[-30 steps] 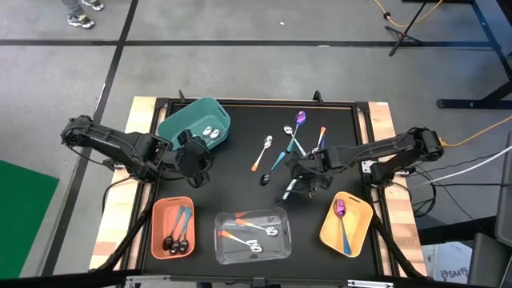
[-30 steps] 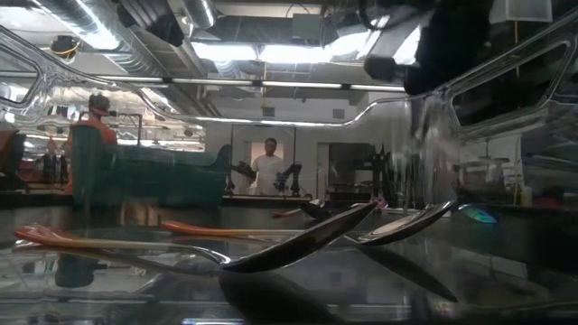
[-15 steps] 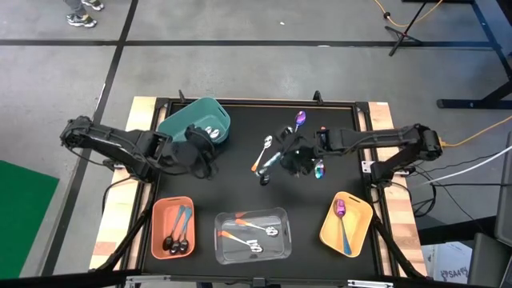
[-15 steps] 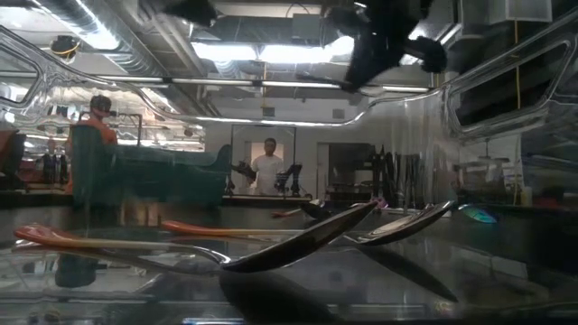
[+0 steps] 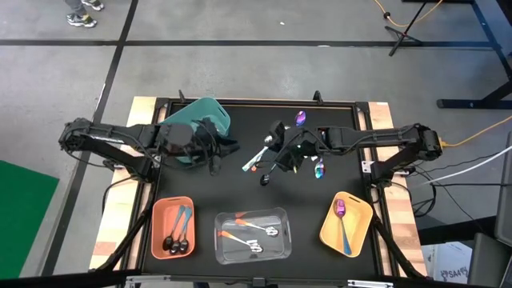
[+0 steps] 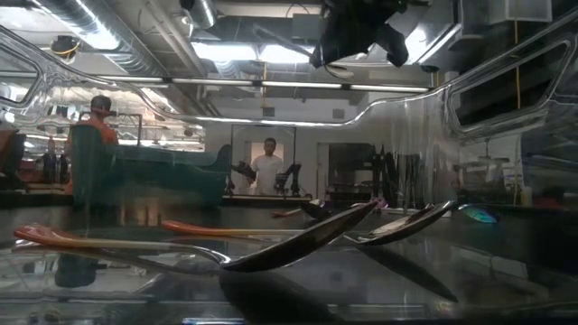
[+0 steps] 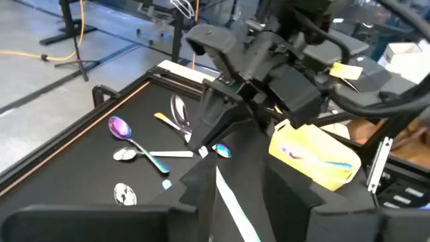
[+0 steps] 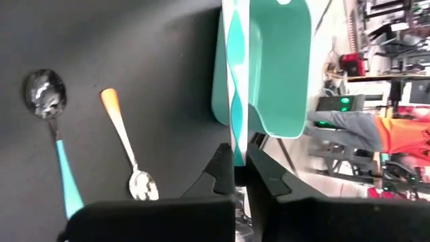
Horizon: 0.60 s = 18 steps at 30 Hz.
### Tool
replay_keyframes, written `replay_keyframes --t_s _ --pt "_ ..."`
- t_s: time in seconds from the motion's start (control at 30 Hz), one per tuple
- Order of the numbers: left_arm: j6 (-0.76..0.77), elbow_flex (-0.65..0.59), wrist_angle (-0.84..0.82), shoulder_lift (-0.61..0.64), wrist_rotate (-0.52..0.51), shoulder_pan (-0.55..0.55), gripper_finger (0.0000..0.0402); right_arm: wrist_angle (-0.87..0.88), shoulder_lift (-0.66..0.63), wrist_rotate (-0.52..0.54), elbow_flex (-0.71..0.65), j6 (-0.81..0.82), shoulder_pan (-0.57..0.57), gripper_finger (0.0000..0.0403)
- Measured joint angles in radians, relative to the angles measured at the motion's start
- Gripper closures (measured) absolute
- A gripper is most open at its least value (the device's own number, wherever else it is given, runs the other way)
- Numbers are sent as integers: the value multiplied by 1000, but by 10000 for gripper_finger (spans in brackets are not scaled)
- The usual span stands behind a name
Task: Sort silverware by color (type)
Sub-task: Put the white-green spoon into the blue bin
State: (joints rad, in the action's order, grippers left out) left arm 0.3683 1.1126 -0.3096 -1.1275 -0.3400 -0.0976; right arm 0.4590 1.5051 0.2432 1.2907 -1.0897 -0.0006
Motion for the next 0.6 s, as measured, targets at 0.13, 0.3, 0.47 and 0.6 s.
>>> replay_keyframes --t_s 0.13,0.3,0.47,0.6 --pt "19 1 17 -23 -1 26 257 -18 0 0 0 -7 0 400" --pt "-16 1 41 -86 -32 28 231 -11 8 4 1 119 0 400" --pt "-103 0 100 -183 -42 28 231 -5 29 11 1 240 0 400" --pt "-196 1 144 -249 -44 28 232 20 46 11 1 340 0 400"
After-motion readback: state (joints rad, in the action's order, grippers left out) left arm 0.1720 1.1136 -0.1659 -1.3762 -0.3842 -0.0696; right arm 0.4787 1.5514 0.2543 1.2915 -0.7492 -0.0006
